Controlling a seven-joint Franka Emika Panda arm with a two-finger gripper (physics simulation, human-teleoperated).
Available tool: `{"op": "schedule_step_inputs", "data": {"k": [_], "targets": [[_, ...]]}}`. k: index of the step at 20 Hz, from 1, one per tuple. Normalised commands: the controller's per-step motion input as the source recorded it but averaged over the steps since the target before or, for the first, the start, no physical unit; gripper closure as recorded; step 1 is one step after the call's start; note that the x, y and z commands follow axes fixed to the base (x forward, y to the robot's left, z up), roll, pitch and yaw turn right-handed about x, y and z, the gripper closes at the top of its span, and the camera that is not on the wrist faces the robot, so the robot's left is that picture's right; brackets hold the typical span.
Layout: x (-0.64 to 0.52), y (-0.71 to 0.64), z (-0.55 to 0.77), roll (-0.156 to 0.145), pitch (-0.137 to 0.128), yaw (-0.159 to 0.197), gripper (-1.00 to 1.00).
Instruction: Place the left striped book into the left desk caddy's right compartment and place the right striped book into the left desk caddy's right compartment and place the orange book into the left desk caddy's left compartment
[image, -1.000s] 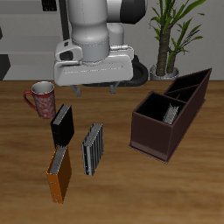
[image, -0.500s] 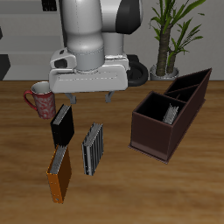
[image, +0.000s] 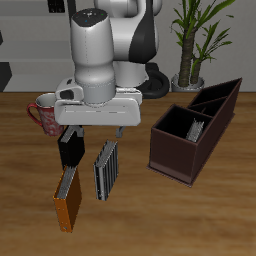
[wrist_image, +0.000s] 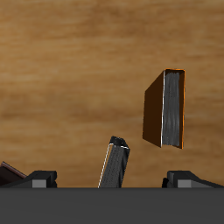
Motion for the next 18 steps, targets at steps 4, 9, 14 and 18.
{"op": "schedule_step_inputs", "data": {"k": [4,9,14,18], "targets": [[0.00,0.02,-0.29,-0.009,0.010,-0.043,-1.00],[-0.04,-0.02,-0.34,-0.035,-0.017,-0.076,-1.00],[-0.11,0.00,-0.27,-0.008,-0.011,-0.048,-1.00],[-0.04,-0.02,-0.28,-0.011,0.019,-0.034,-1.00]]}}
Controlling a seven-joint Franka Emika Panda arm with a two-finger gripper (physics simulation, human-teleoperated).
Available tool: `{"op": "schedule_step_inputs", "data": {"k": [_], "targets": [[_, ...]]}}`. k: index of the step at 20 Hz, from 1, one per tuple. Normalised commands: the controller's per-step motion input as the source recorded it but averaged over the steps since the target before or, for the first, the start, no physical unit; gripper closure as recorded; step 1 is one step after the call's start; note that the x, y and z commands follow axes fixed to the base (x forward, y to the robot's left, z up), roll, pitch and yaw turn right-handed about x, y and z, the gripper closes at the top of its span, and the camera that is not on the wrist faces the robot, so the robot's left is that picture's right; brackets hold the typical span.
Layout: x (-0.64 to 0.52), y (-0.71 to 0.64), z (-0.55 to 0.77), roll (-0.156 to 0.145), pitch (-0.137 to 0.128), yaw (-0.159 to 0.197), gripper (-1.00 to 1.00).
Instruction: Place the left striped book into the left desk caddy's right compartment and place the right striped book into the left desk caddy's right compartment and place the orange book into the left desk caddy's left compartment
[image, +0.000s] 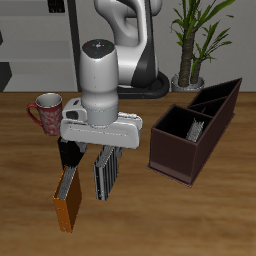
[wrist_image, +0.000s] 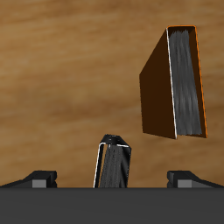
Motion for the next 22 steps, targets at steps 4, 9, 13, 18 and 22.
{"op": "schedule_step_inputs", "data": {"k": [4,9,13,18,22], "targets": [[-0.02,-0.02,-0.19,-0.018,0.000,-0.002,-1.00],[0.01,-0.03,-0.12,-0.008,0.009,-0.005,1.00],[0.07,-0.04,-0.18,0.001,0.031,-0.002,1.00],[0.05,0.07,-0.18,0.018,0.012,-0.009,1.00],[0.02,0.06,-0.08,0.012,0.014,0.002,1.00]]}}
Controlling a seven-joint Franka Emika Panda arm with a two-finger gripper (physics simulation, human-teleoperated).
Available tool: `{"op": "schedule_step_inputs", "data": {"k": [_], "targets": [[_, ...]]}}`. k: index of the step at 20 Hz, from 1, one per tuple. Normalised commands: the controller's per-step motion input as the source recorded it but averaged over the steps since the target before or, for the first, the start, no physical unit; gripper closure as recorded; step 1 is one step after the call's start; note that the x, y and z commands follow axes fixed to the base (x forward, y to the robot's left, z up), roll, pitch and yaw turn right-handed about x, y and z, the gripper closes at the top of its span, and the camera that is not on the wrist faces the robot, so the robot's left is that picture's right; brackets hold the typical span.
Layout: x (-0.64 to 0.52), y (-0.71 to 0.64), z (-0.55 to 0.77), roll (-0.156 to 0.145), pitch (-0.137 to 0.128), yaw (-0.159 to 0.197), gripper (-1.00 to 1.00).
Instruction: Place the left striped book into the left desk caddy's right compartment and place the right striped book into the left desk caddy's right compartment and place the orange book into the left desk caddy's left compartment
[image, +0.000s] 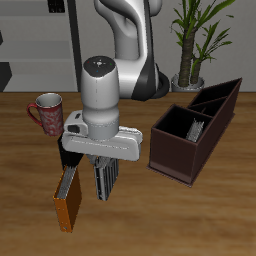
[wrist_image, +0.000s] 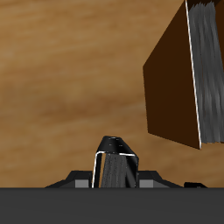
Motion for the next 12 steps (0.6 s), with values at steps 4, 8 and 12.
{"op": "schedule_step_inputs", "data": {"k": [4,8,12], "targets": [[-0.04,0.00,0.10,-0.016,-0.003,-0.009,1.00],[-0.14,-0.03,0.26,-0.021,0.001,0.001,1.00],[-0.37,0.00,0.52,-0.095,-0.015,-0.054,1.00]]}}
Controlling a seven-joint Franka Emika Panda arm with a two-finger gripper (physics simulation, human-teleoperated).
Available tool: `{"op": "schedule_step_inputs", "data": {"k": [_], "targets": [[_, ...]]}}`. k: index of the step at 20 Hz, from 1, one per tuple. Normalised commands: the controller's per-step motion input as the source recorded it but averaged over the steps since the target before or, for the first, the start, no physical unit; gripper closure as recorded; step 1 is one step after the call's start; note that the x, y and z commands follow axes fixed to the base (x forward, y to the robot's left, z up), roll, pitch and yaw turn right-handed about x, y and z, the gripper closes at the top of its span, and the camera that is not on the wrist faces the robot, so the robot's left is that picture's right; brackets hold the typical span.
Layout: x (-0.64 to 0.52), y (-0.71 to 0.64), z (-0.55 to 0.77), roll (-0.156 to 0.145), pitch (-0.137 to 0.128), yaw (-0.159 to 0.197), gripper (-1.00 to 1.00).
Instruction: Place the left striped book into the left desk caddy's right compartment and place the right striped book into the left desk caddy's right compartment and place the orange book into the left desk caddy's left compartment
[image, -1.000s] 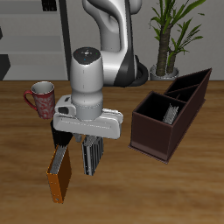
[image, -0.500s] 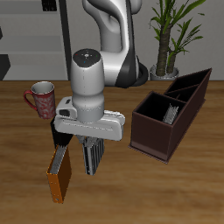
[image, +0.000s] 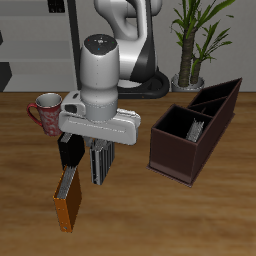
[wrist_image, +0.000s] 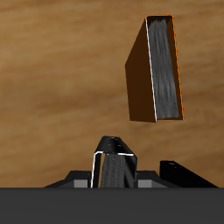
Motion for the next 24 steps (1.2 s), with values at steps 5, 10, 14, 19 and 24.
{"op": "schedule_step_inputs", "data": {"k": [5,10,14,19,24], "targets": [[-0.38,0.25,0.33,-0.009,-0.015,0.008,1.00],[-0.55,0.17,0.40,-0.077,-0.037,-0.056,1.00],[-0.62,0.20,0.37,-0.070,-0.053,-0.057,1.00],[-0.46,0.17,0.17,-0.030,-0.008,-0.098,1.00],[-0.46,0.26,0.16,-0.007,-0.010,-0.065,1.00]]}}
